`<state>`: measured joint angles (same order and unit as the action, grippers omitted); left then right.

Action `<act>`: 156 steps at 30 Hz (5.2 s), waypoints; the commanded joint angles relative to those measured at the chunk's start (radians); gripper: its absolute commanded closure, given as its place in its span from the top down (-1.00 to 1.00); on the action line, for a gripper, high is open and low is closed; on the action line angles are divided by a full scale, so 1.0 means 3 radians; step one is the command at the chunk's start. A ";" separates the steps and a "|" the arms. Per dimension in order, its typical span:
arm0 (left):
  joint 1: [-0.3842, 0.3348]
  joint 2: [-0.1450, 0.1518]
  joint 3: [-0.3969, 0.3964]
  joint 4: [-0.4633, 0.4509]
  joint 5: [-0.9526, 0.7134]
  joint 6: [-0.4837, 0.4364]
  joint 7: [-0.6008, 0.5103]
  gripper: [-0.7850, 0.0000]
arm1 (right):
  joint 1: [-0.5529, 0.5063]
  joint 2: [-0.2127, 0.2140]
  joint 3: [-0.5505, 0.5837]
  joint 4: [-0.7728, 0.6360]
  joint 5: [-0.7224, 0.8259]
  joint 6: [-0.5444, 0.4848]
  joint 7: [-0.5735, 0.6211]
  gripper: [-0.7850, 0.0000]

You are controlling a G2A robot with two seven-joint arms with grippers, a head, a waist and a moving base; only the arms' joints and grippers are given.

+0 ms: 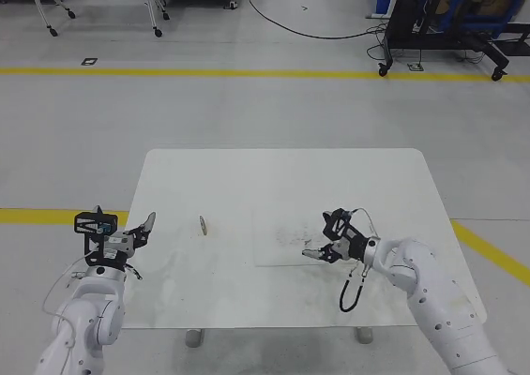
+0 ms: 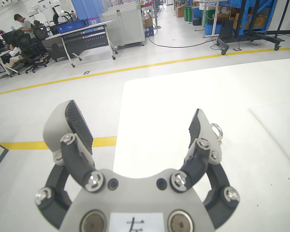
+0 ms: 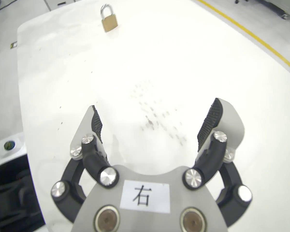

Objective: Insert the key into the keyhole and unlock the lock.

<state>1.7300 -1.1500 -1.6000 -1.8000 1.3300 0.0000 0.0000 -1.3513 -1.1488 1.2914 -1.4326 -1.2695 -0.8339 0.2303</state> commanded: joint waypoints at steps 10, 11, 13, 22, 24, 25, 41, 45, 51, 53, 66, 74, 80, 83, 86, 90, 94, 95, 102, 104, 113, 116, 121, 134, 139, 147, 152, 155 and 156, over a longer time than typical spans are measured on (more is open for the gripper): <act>0.0000 0.0000 0.0000 0.0000 0.0000 0.0000 0.0000 1.00 | 0.0288 0.0000 -0.0370 0.0057 -0.0666 -0.0041 0.0325 -0.03; 0.0000 0.0000 0.0000 0.0000 0.0000 0.0000 0.0000 1.00 | 0.0313 -0.0002 -0.0395 0.0074 -0.0669 -0.0058 0.0327 -0.07; 0.0000 0.0000 0.0000 0.0000 0.0000 0.0000 0.0000 1.00 | 0.0366 -0.0005 -0.0440 0.0109 -0.0707 -0.0066 0.0377 -0.08; 0.0000 0.0000 0.0000 0.0000 0.0000 0.0000 0.0000 1.00 | 0.0554 -0.0028 -0.0637 0.0299 -0.0694 -0.0177 0.0430 -0.46; 0.0000 0.0000 0.0000 0.0000 0.0000 0.0000 0.0000 1.00 | 0.0582 -0.0029 -0.0659 0.0327 -0.0705 -0.0184 0.0426 -1.00; 0.0000 0.0000 0.0000 0.0000 0.0000 0.0000 0.0000 1.00 | 0.0590 -0.0026 -0.0668 0.0329 -0.0720 -0.0199 0.0417 -1.00; 0.0000 0.0000 0.0000 0.0000 0.0000 0.0000 0.0000 1.00 | 0.0433 0.0063 -0.0479 0.0348 -0.0790 -0.0181 -0.0377 -1.00; 0.0000 0.0000 0.0000 0.0000 0.0000 0.0000 0.0000 1.00 | 0.0433 0.0063 -0.0479 0.0348 -0.0790 -0.0181 -0.0377 -1.00; 0.0000 0.0000 0.0000 0.0000 0.0000 0.0000 0.0000 1.00 | 0.0433 0.0063 -0.0479 0.0348 -0.0790 -0.0181 -0.0377 -1.00; -0.0006 0.0000 0.0005 -0.0006 -0.0004 -0.0013 0.0000 1.00 | 0.0433 0.0063 -0.0479 0.0348 -0.0790 -0.0181 -0.0377 -1.00; -0.1047 -0.0078 0.1131 0.0013 0.0168 -0.0961 -0.0913 1.00 | 0.0640 0.0049 -0.0815 0.0344 -0.1345 -0.0140 -0.0828 -1.00; -0.1797 -0.0218 0.1874 0.0627 0.0116 -0.1238 -0.1562 1.00 | 0.0755 0.0045 -0.0960 0.0420 -0.1590 -0.0072 -0.1055 -1.00; -0.2177 -0.0336 0.2299 0.1135 0.0295 -0.1135 -0.1855 1.00 | 0.0822 0.0046 -0.0983 0.0676 -0.1593 -0.0022 -0.1275 -1.00; -0.2257 -0.0387 0.2418 0.1344 0.0259 -0.1062 -0.1840 1.00 | 0.0851 0.0043 -0.1023 0.0781 -0.1627 0.0010 -0.1393 -1.00; -0.2295 -0.0424 0.2495 0.1505 0.0258 -0.0980 -0.1814 1.00 | 0.0869 0.0049 -0.1062 0.0828 -0.1710 -0.0007 -0.1478 -1.00; -0.2342 -0.0461 0.2614 0.1673 0.0398 -0.0952 -0.1774 1.00 | 0.0884 0.0068 -0.1079 0.0856 -0.1800 -0.0034 -0.1583 -1.00; -0.2378 -0.0493 0.2698 0.1779 0.0539 -0.0880 -0.1803 1.00 | 0.0889 0.0083 -0.1065 0.0892 -0.1790 -0.0021 -0.1744 -1.00; -0.2384 -0.0500 0.2708 0.1792 0.0553 -0.0864 -0.1807 1.00 | 0.0892 0.0087 -0.1054 0.0909 -0.1782 -0.0011 -0.1780 -1.00; -0.2404 -0.0526 0.2674 0.1830 0.0532 -0.0809 -0.1775 1.00 | 0.0890 0.0118 -0.0899 0.1024 -0.1525 0.0038 -0.2086 -1.00; -0.2403 -0.0525 0.2618 0.1801 0.0461 -0.0809 -0.1714 1.00 | 0.0868 0.0135 -0.0836 0.1032 -0.1436 0.0021 -0.2218 -1.00; -0.1983 -0.0332 0.1752 0.0944 0.0238 -0.0874 -0.1116 1.00 | 0.0791 0.0212 -0.0746 0.0881 -0.1382 -0.0329 -0.2672 -1.00; -0.1621 -0.0251 0.1357 0.0527 0.0191 -0.0874 -0.0791 1.00 | 0.0794 0.0214 -0.0760 0.0796 -0.1413 -0.0282 -0.2443 -1.00; -0.1368 -0.0212 0.1153 0.0355 0.0204 -0.0877 -0.0508 1.00 | 0.0794 0.0212 -0.0764 0.0771 -0.1403 -0.0274 -0.2369 -1.00; -0.1398 -0.0242 0.0962 0.0552 -0.1245 -0.1296 -0.0256 1.00 | 0.0829 0.0118 -0.0823 0.1041 -0.0216 -0.0595 -0.3008 -1.00; -0.1532 -0.0274 0.0942 0.0921 -0.3303 -0.1604 -0.1002 1.00 | 0.0984 0.0030 -0.1300 0.1208 0.0673 -0.0595 -0.3092 -1.00; -0.1616 -0.0256 0.0900 0.1002 -0.3428 -0.1498 -0.1319 1.00 | 0.1176 0.0016 -0.1414 0.1443 0.0796 -0.0580 -0.2848 -1.00; -0.1569 -0.0281 0.0984 0.0931 -0.3998 -0.1436 -0.1437 1.00 | 0.1153 0.0015 -0.1403 0.1430 0.0841 -0.0551 -0.2853 -1.00; -0.1565 -0.0278 0.1078 0.0914 -0.3945 -0.1506 -0.1620 1.00 | 0.1017 -0.0006 -0.1505 0.1313 0.1299 -0.0595 -0.2842 -1.00; -0.1566 -0.0279 0.1113 0.0912 -0.3991 -0.1550 -0.1698 1.00 | 0.0990 -0.0015 -0.1587 0.1290 0.1524 -0.0595 -0.2790 -1.00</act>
<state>1.2605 -1.2335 -1.2783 -1.5258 0.1355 -0.4499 -0.4827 -1.0456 -1.1510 0.8421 -1.0382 -0.9014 -1.0116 -0.6260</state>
